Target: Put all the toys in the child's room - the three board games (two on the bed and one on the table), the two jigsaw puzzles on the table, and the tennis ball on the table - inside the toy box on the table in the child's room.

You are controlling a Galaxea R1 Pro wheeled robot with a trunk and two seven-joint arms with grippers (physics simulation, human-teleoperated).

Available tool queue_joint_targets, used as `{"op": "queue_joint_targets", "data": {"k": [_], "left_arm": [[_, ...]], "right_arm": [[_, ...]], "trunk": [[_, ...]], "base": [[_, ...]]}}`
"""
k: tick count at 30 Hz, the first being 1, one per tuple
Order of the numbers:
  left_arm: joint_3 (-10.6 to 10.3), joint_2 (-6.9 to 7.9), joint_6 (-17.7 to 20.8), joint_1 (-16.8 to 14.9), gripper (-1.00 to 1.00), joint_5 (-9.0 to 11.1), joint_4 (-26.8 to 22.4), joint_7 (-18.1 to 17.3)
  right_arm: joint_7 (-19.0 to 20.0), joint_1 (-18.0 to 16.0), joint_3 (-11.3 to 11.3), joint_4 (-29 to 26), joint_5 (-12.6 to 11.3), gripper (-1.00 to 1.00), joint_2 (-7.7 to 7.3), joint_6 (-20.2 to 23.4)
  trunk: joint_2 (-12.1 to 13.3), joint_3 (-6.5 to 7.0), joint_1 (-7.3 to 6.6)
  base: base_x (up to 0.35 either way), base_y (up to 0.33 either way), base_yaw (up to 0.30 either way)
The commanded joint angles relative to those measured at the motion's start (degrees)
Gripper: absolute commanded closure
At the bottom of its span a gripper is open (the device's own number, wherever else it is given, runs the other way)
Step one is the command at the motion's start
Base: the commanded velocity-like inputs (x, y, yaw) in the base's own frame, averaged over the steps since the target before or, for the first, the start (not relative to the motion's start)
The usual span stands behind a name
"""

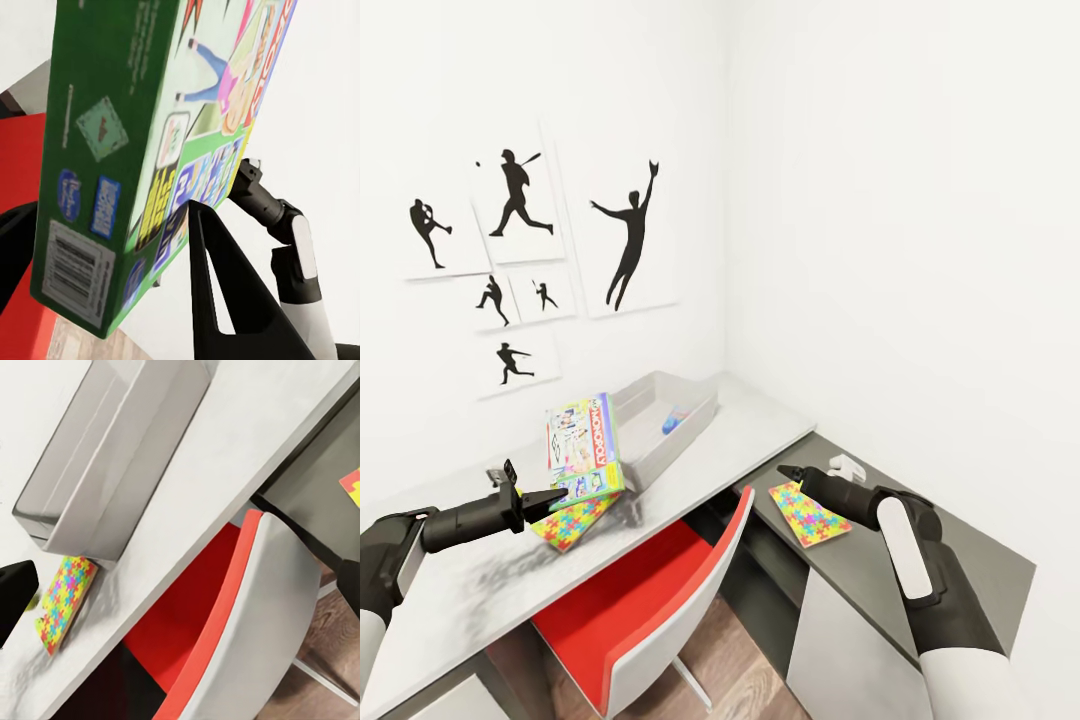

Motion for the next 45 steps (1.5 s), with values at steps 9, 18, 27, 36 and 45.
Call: {"op": "queue_joint_targets", "data": {"k": [9,18,27,36,45], "left_arm": [[-0.05,-0.03,0.53,-0.04,1.00,-0.14,0.01,-0.25],[0.00,-0.03,0.53,-0.04,1.00,-0.16,0.01,-0.25],[-0.03,0.00,0.53,-0.04,1.00,-0.17,0.01,-0.25],[-0.04,0.01,0.53,-0.04,1.00,-0.16,0.01,-0.25],[0.00,0.03,0.53,-0.04,1.00,-0.18,0.01,-0.25]], "right_arm": [[0.63,-0.05,-0.14,-0.02,0.52,-1.00,0.11,0.26],[0.62,-0.05,-0.19,-0.02,0.54,-1.00,0.12,0.24],[0.60,-0.05,-0.20,-0.02,0.56,-1.00,0.12,0.24],[0.55,-0.05,-0.14,-0.08,0.55,-1.00,0.37,0.24],[0.19,-0.05,-0.20,0.05,0.45,-1.00,0.15,-2.50]], "trunk": [[3.56,1.54,-1.97],[7.17,3.15,-3.95],[10.78,4.77,-5.92],[14.39,6.38,-7.90],[18.00,8.00,-9.88]], "base": [[0.000,0.000,0.000],[0.000,0.000,0.000],[0.000,0.000,0.000],[0.000,0.000,0.000],[0.000,0.000,0.000]]}}
